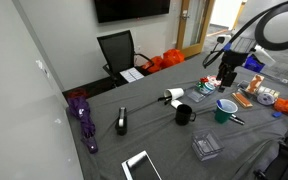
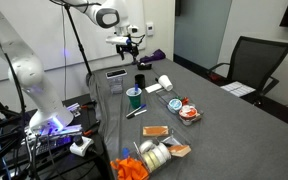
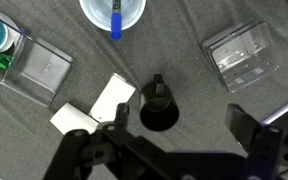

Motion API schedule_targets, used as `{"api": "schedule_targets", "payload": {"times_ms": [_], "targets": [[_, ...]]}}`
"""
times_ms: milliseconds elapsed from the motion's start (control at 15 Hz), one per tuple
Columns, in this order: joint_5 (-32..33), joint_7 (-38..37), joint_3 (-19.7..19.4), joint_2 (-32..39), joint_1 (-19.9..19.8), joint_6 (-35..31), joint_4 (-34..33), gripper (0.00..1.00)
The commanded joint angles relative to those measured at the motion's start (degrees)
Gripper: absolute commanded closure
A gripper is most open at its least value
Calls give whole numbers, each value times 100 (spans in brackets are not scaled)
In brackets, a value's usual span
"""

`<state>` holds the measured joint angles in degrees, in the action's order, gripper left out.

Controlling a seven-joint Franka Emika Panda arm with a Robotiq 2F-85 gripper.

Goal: Move the black cup to the right

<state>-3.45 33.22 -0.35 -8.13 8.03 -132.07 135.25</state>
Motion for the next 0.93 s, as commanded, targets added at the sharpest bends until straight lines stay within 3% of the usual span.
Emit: {"api": "schedule_targets", "payload": {"times_ms": [0, 867], "targets": [[-206, 381, 52, 834, -57, -524, -304, 0], [-47, 556, 590, 2594, -397, -648, -1157, 0]]}}
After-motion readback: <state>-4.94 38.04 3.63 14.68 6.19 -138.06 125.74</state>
